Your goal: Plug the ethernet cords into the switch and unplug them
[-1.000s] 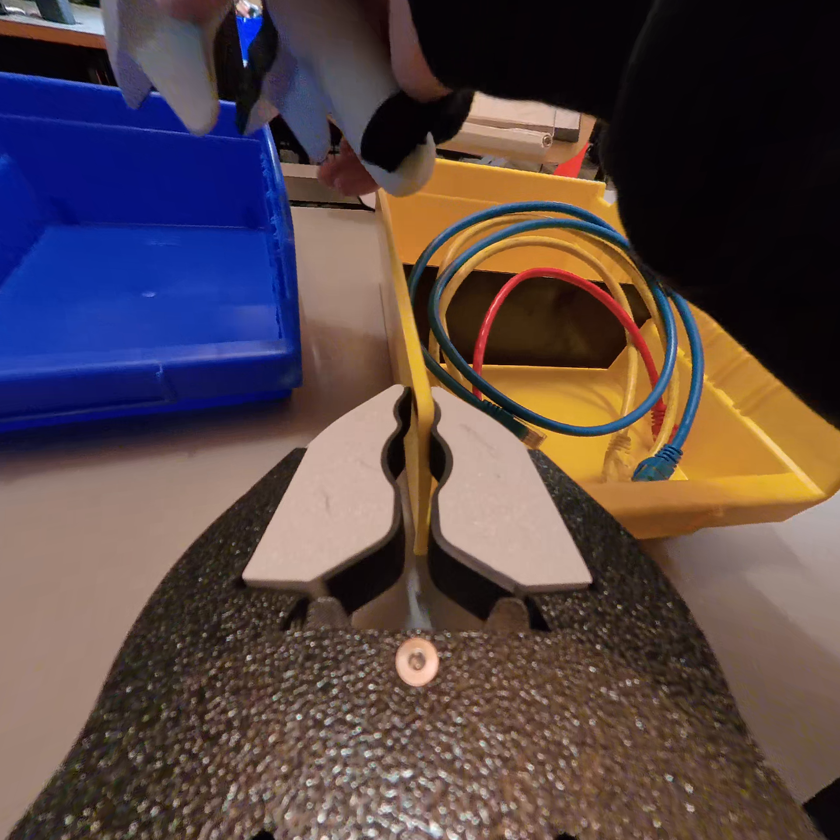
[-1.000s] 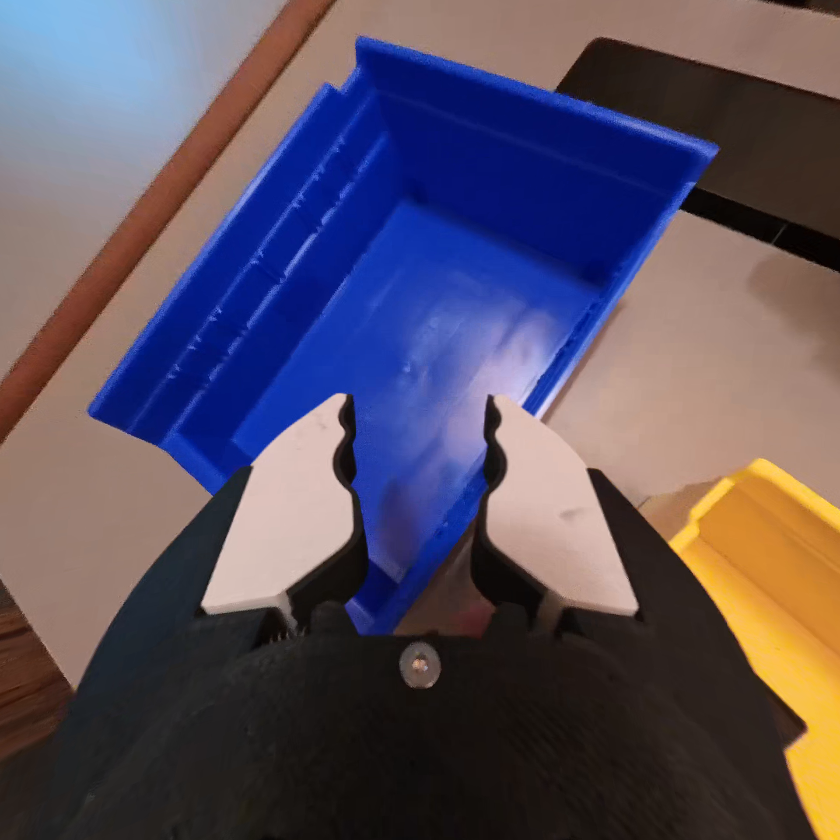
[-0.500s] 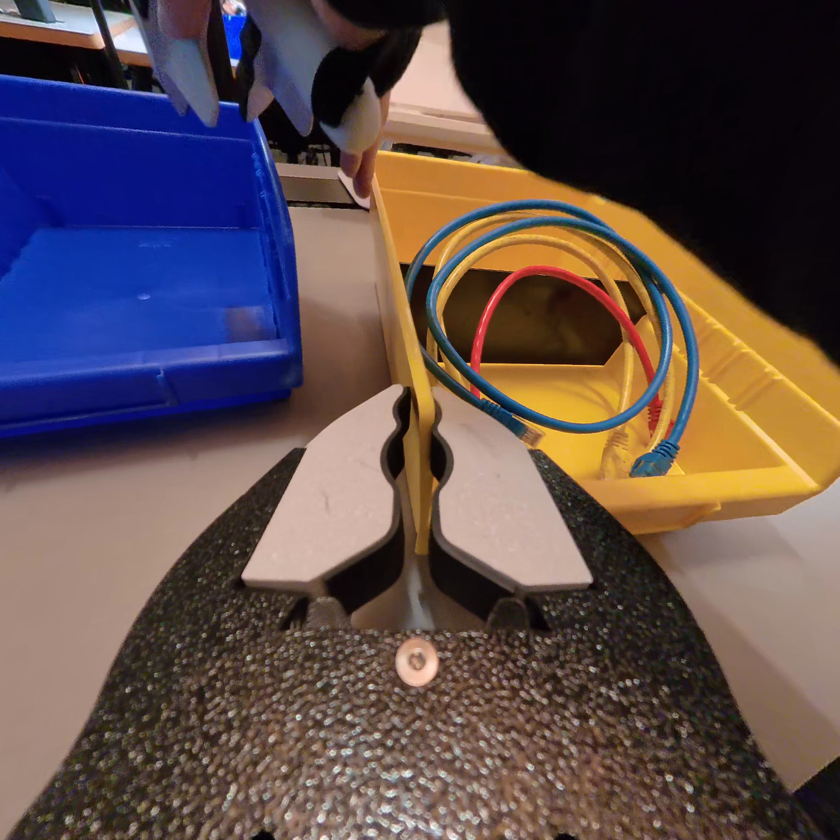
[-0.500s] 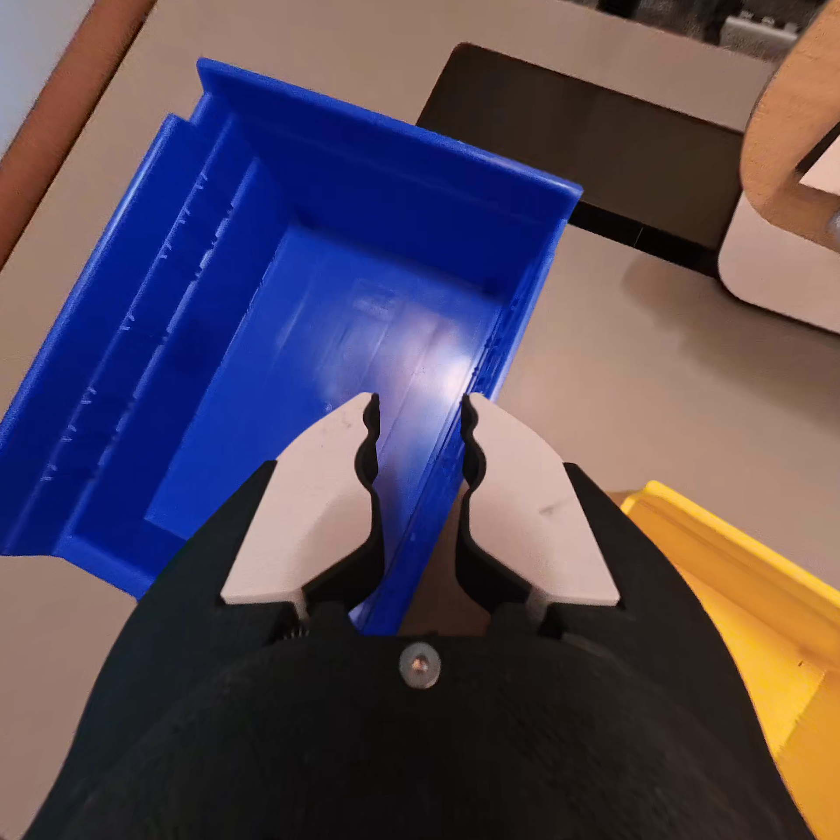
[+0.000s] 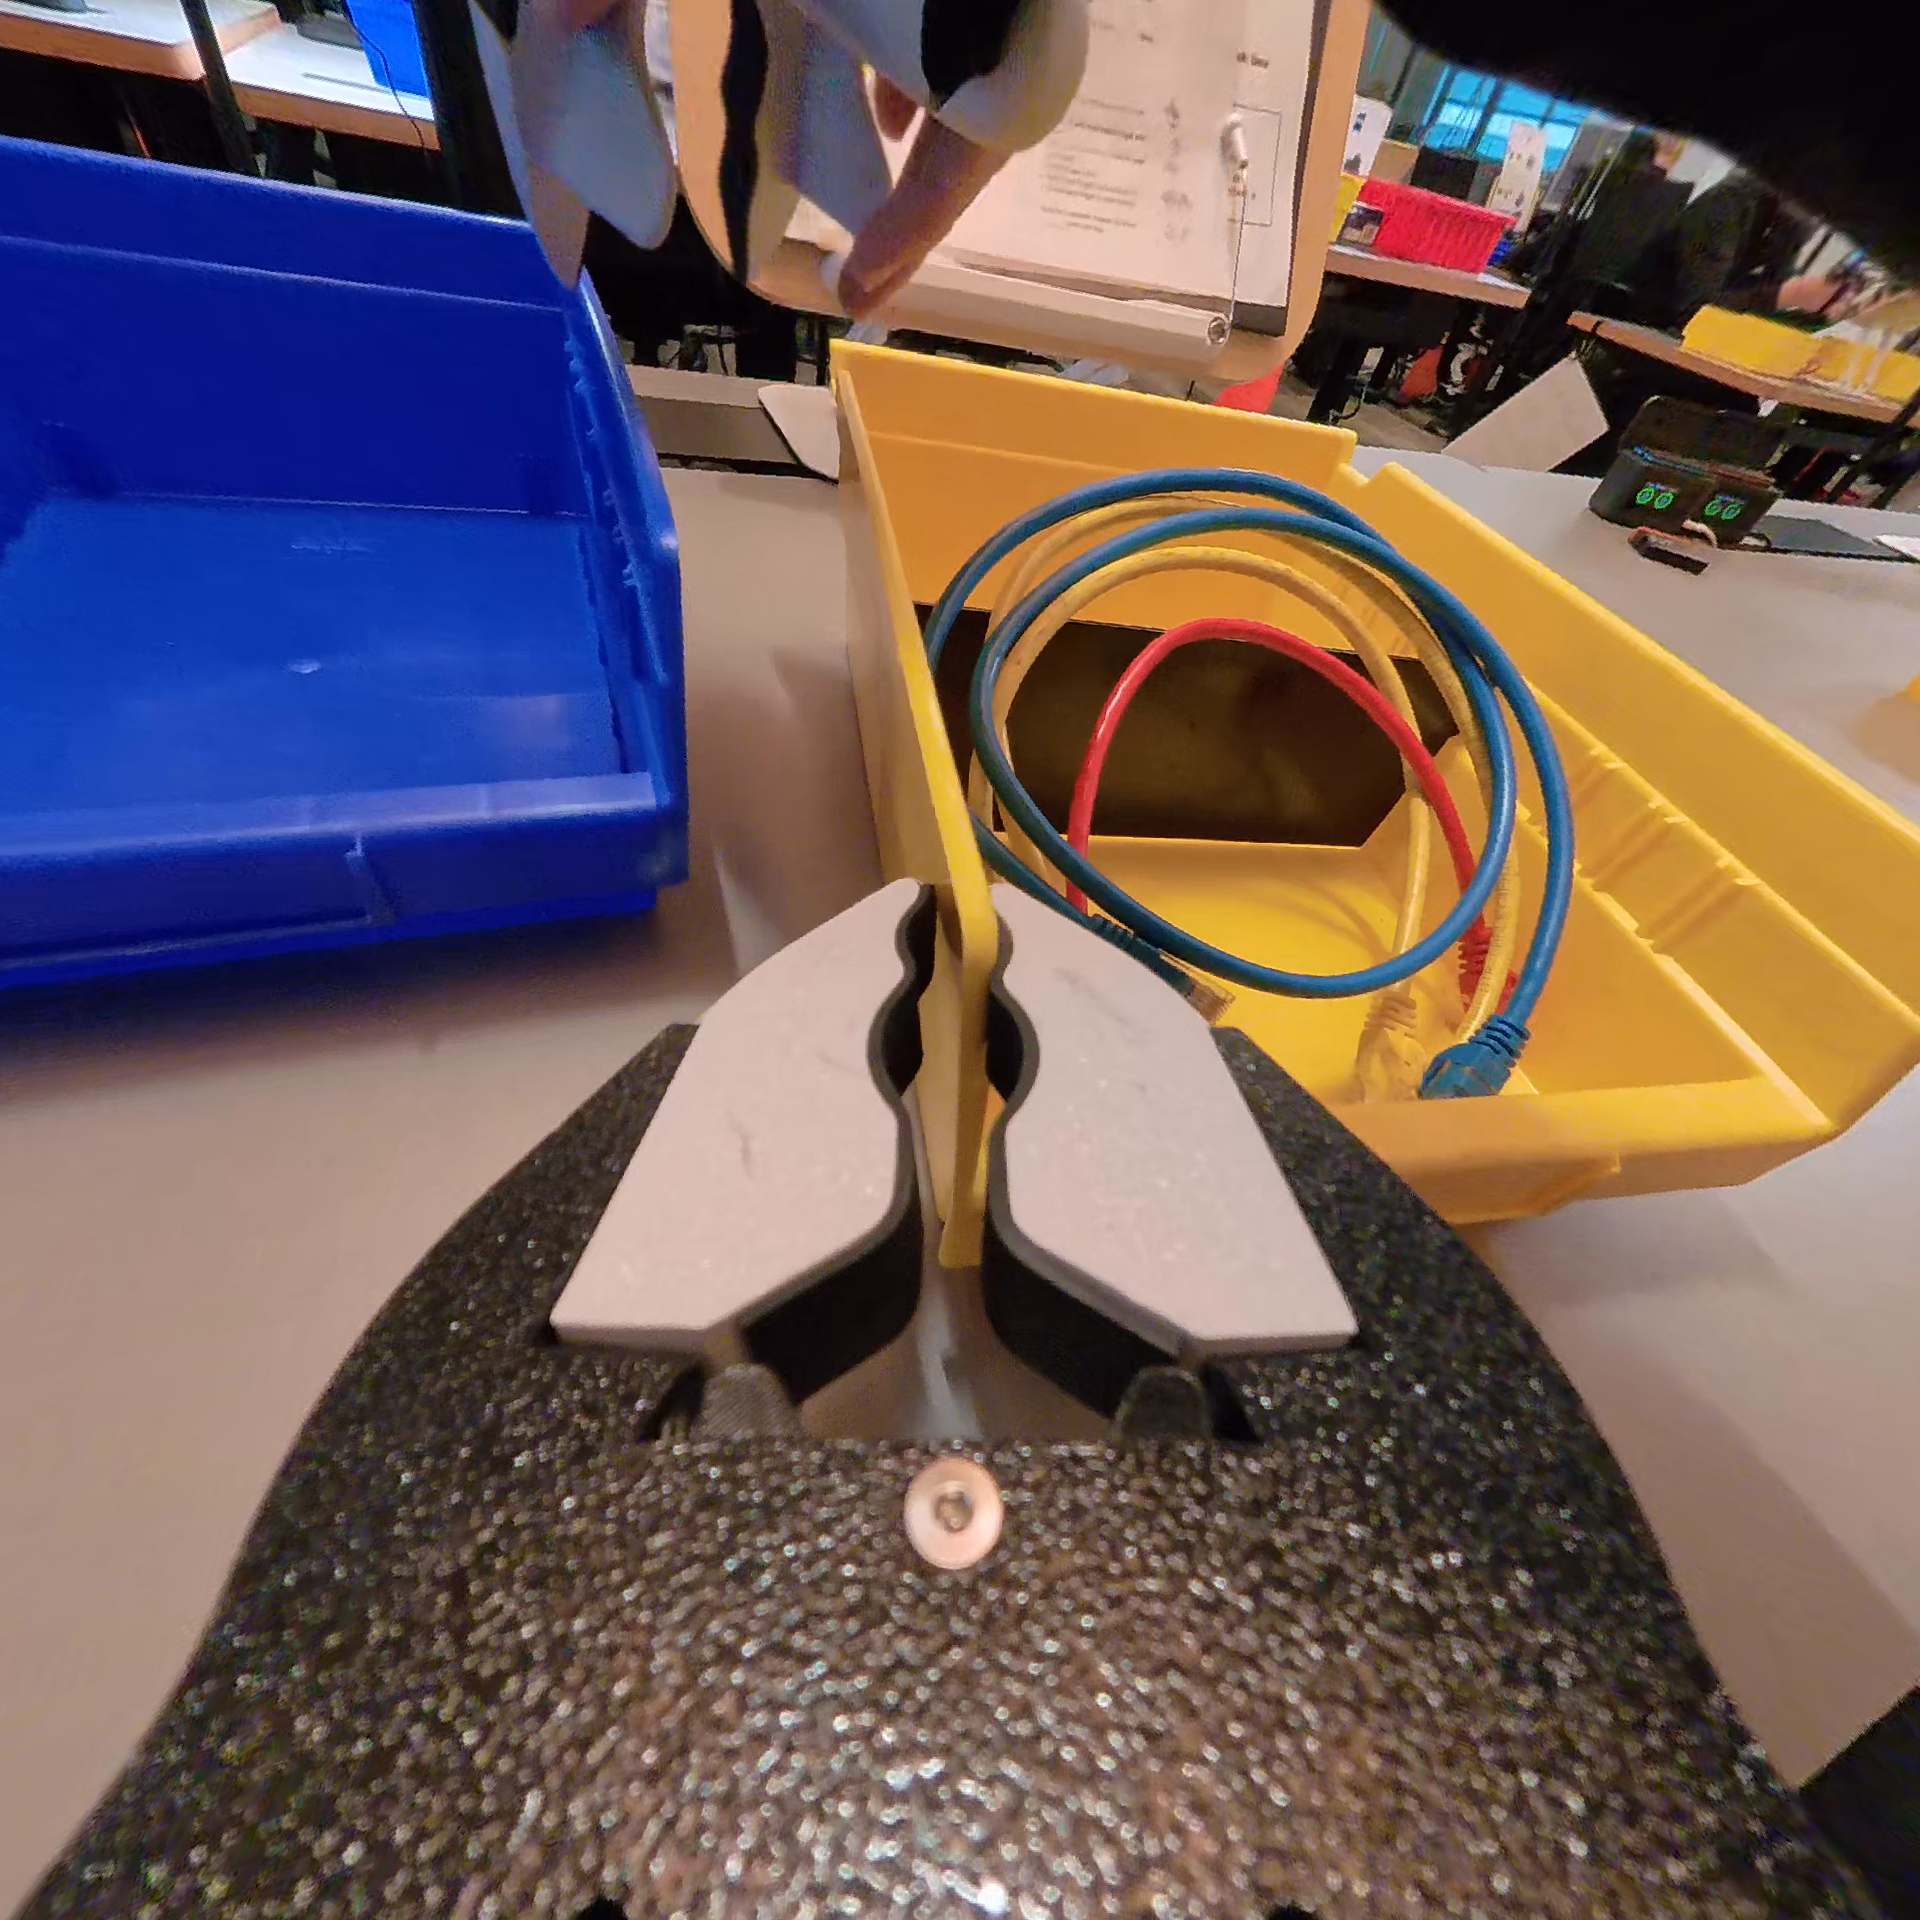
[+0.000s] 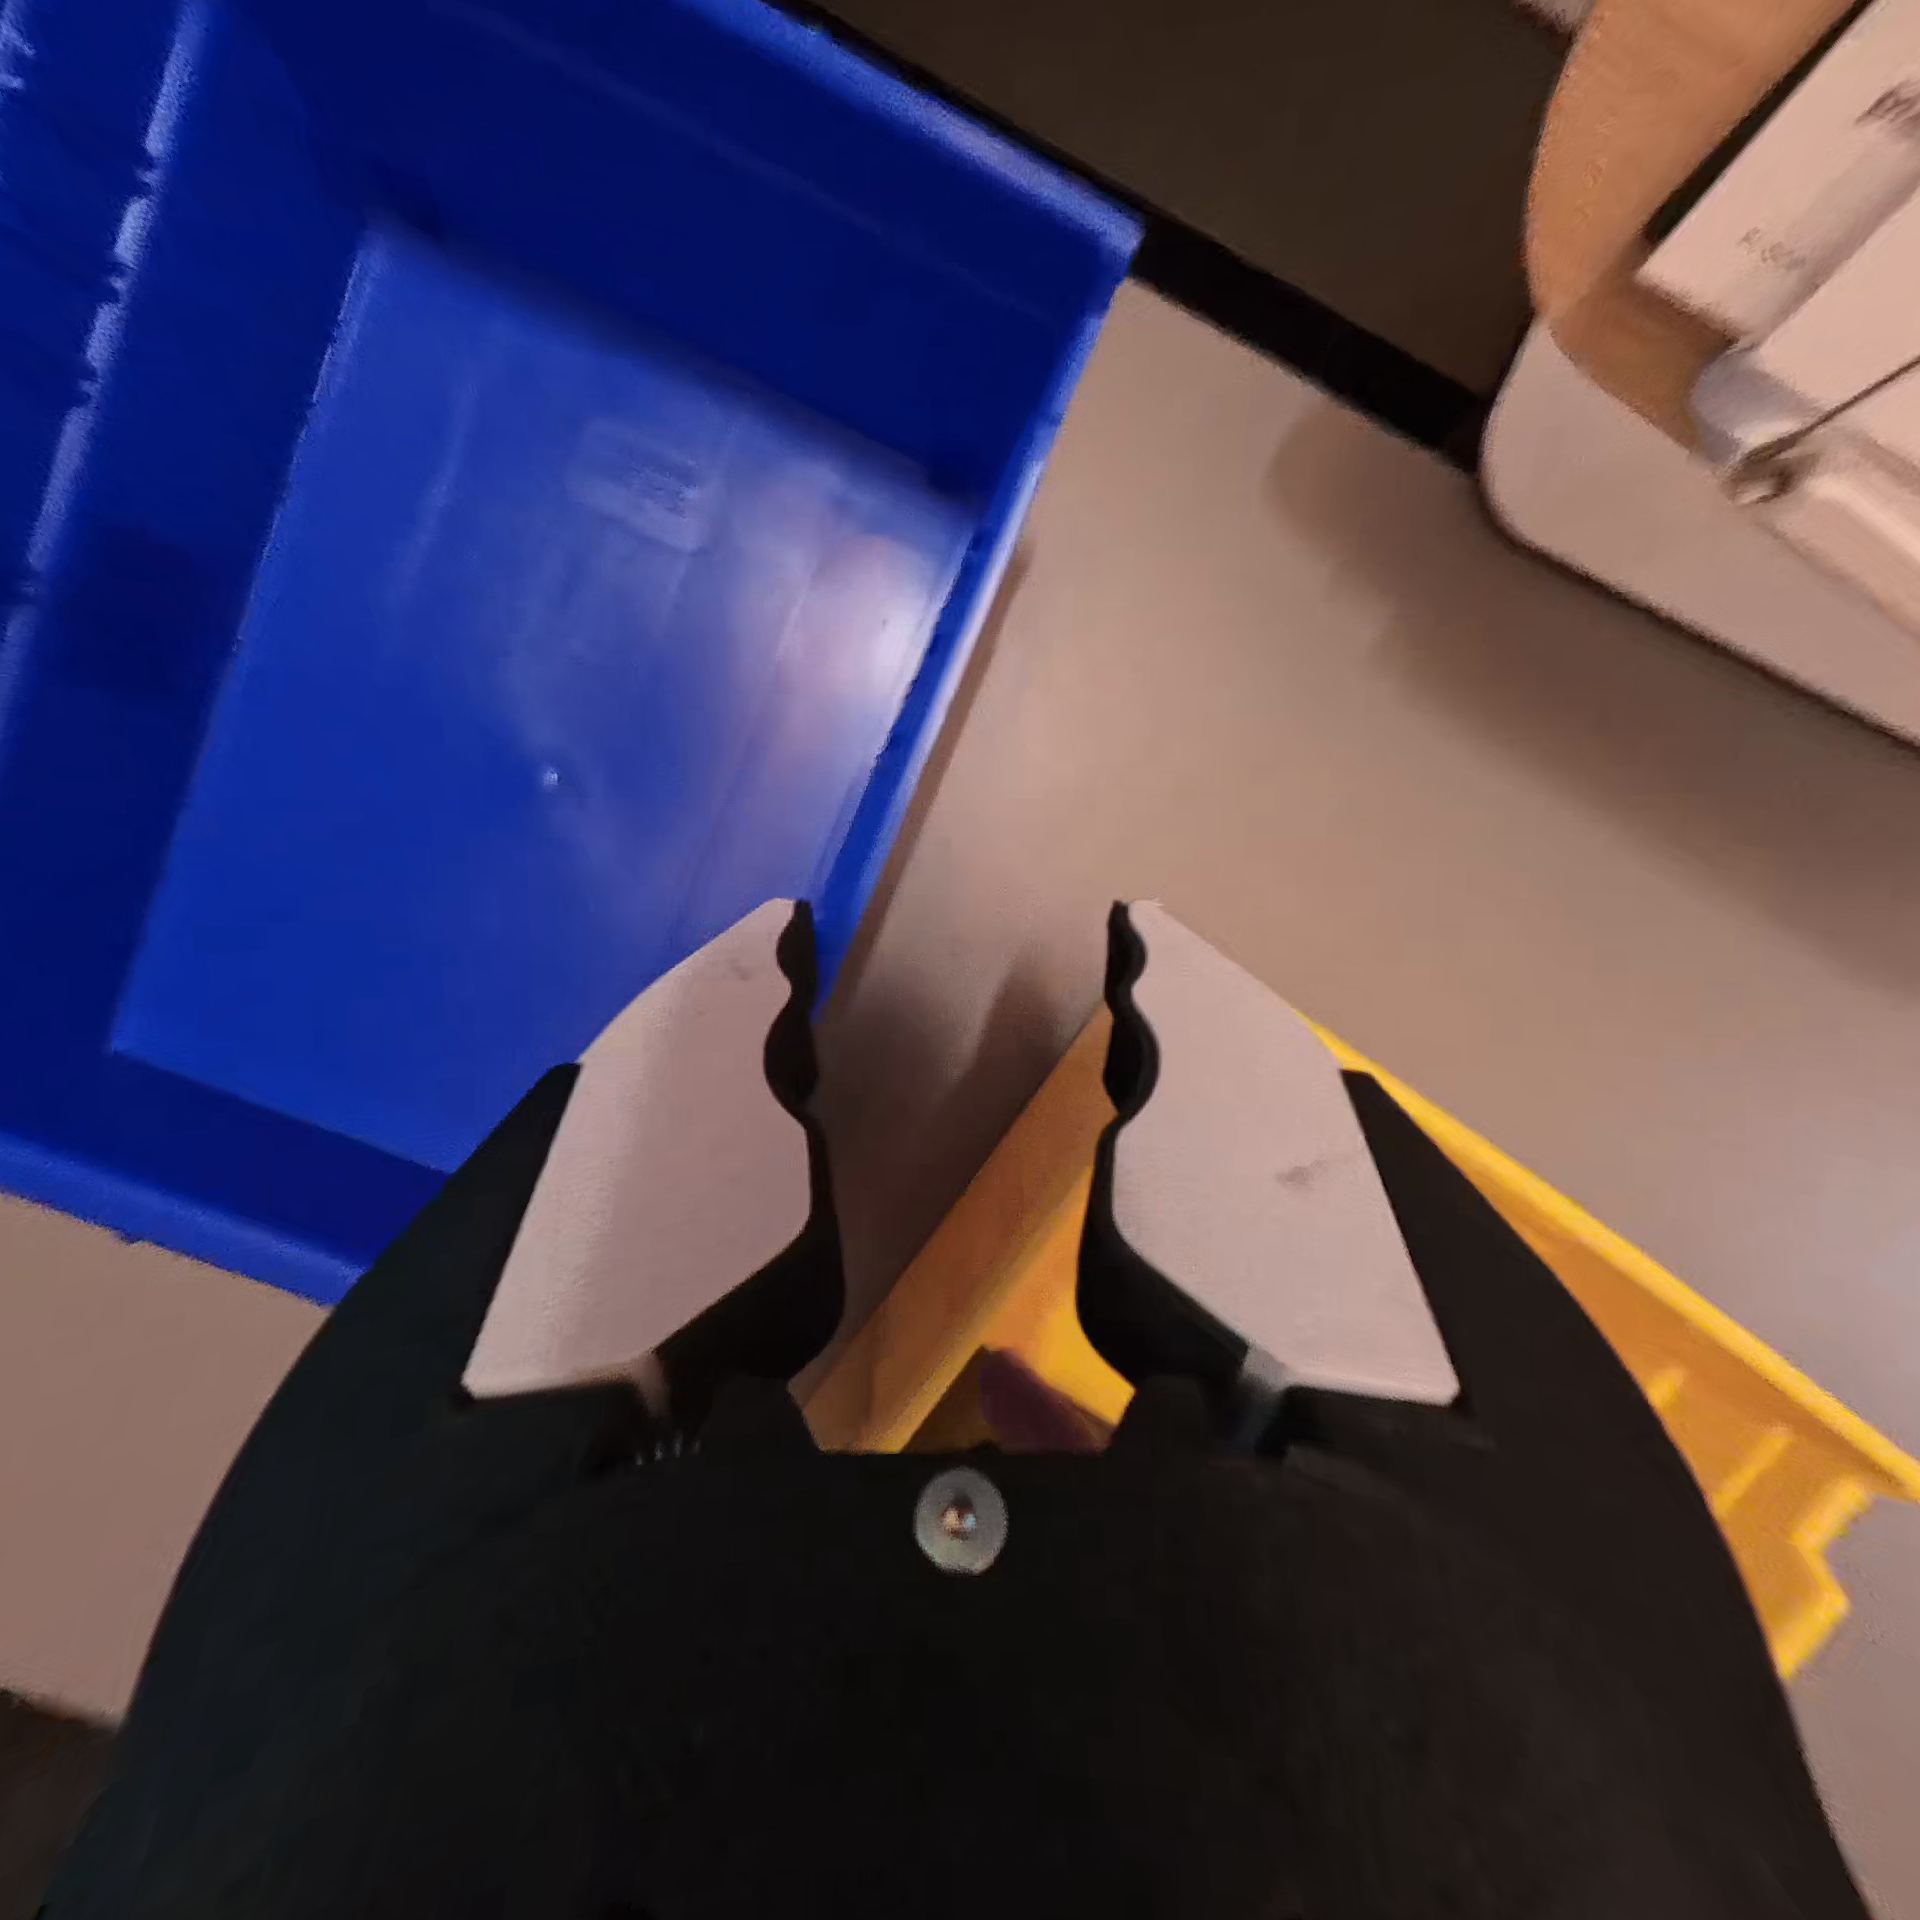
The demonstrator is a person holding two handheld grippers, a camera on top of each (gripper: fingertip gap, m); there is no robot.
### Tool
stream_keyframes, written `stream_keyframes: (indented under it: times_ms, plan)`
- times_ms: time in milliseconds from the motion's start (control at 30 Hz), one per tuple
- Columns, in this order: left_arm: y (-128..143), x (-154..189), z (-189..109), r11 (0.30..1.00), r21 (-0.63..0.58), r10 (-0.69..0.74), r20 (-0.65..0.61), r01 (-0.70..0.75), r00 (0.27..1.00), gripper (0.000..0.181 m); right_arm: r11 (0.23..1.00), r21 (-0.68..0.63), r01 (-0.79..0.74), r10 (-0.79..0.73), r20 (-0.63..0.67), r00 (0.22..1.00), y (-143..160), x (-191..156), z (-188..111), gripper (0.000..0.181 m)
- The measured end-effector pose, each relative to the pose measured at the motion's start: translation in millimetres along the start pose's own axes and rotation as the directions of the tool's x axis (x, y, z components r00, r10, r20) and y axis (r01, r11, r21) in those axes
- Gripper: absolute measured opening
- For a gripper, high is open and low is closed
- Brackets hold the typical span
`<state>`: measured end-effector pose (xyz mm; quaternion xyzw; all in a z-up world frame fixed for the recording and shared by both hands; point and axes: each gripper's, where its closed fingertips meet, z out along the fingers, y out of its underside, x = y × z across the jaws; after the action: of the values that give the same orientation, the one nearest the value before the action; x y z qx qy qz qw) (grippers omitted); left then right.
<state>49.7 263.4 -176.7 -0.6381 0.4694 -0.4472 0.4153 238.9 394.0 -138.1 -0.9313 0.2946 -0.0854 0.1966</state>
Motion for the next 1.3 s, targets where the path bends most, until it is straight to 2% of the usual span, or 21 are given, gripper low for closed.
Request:
stream_keyframes:
  times_ms: [33,200,300,333,400,500,567,667,800,867,933,1033,1100,1167,1300]
  plan:
    - [0,0,0,1.0,0.001,-0.001,0.002,0.001,1.0,0.006,1.0,-0.024,-0.008,0.009,0.051,0.999,5,-8,3,0.049]
    - [-1,-1,0,1.0,0.003,-0.005,-0.002,0.005,1.0,0.006,0.986,-0.155,0.054,-0.019,0.218,0.976,40,-53,35,0.042]
    - [-1,-1,-1,1.0,0.004,0.008,0.001,-0.008,1.0,0.005,0.976,-0.169,0.14,-0.117,0.136,0.984,51,-56,52,0.047]
    - [-1,-1,-1,1.0,0.003,0.019,0.004,-0.019,1.0,0.005,0.973,-0.144,0.181,-0.167,0.106,0.98,47,-55,53,0.045]
    - [-1,-3,-1,0.999,0.001,0.049,0.017,-0.049,0.999,0.005,0.989,-0.114,0.09,-0.077,0.115,0.99,40,-57,54,0.024]
    - [-1,-5,-2,0.996,-0.001,0.093,0.04,-0.093,0.995,0.004,0.997,-0.067,0.029,-0.012,0.241,0.971,33,-68,57,0.006]
    - [-1,-7,-3,0.991,-0.004,0.134,0.063,-0.134,0.989,0.004,0.991,-0.058,0.12,-0.1,0.266,0.959,32,-75,54,0.005]
    - [-2,-11,-5,0.988,-0.006,0.153,0.072,-0.153,0.986,0.004,0.981,0.026,0.194,-0.194,0.268,0.944,14,-83,32,0.006]
    - [-3,-20,-8,0.985,-0.016,0.175,0.092,-0.174,0.98,0.004,0.935,0.202,0.291,-0.335,0.237,0.912,-24,-71,-34,0.007]
    - [-4,-28,-10,0.984,-0.022,0.181,0.108,-0.18,0.978,0.004,0.908,0.284,0.307,-0.375,0.225,0.899,-36,-46,-76,0.006]
    - [-5,-37,-13,0.988,-0.017,0.155,0.118,-0.154,0.981,0.003,0.89,0.349,0.293,-0.381,0.215,0.899,-37,-6,-114,0.005]
    - [-7,-53,-17,0.993,-0.006,0.119,0.139,-0.119,0.983,0.003,0.884,0.391,0.258,-0.342,0.16,0.926,-13,78,-154,0.005]
    - [-8,-63,-20,0.995,0.001,0.1,0.162,-0.101,0.982,0.003,0.892,0.393,0.222,-0.287,0.116,0.951,17,144,-166,0.006]
    - [-9,-73,-23,0.996,0.009,0.084,0.185,-0.087,0.979,0.003,0.92,0.361,0.155,-0.198,0.085,0.976,60,214,-164,0.006]
    - [-12,-96,-29,0.998,0.021,0.055,0.247,-0.062,0.967,0.003,0.965,0.257,-0.045,0.03,0.063,0.998,169,342,-135,0.006]
